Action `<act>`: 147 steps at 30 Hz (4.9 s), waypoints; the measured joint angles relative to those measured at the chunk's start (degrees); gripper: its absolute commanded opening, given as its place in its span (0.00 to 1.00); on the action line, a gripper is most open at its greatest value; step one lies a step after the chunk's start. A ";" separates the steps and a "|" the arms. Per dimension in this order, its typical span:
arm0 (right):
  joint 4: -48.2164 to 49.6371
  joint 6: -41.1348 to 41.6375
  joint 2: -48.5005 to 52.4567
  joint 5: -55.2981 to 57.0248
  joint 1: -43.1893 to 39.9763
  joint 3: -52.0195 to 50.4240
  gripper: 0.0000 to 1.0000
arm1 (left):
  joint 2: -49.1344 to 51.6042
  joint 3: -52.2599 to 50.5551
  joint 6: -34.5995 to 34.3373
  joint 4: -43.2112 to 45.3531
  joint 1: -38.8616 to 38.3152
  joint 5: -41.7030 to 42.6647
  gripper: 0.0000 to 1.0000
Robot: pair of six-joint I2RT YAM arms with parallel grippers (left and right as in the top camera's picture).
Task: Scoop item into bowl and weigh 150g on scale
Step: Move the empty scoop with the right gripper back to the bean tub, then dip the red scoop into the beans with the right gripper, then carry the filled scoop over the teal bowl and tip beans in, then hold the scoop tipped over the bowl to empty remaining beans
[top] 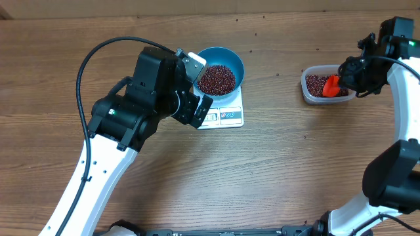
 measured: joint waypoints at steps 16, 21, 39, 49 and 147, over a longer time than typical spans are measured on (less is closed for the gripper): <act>2.51 0.07 6.54 -4.42 0.09 0.13 0.04 | 0.02 0.00 0.00 0.00 0.00 0.00 0.99; 2.73 -0.72 7.04 -8.15 0.09 0.13 0.04 | 0.00 0.00 0.00 0.00 0.00 0.00 1.00; 3.65 -1.42 7.91 -13.49 -0.02 0.13 0.04 | 0.00 0.00 0.00 0.00 0.00 0.00 1.00; 3.58 -2.47 8.57 -17.79 -2.67 0.11 0.04 | 0.02 0.00 0.00 0.00 0.00 0.00 0.99; -5.01 0.42 7.82 -4.26 36.87 22.01 0.04 | 0.02 0.00 0.00 0.00 0.00 0.00 0.99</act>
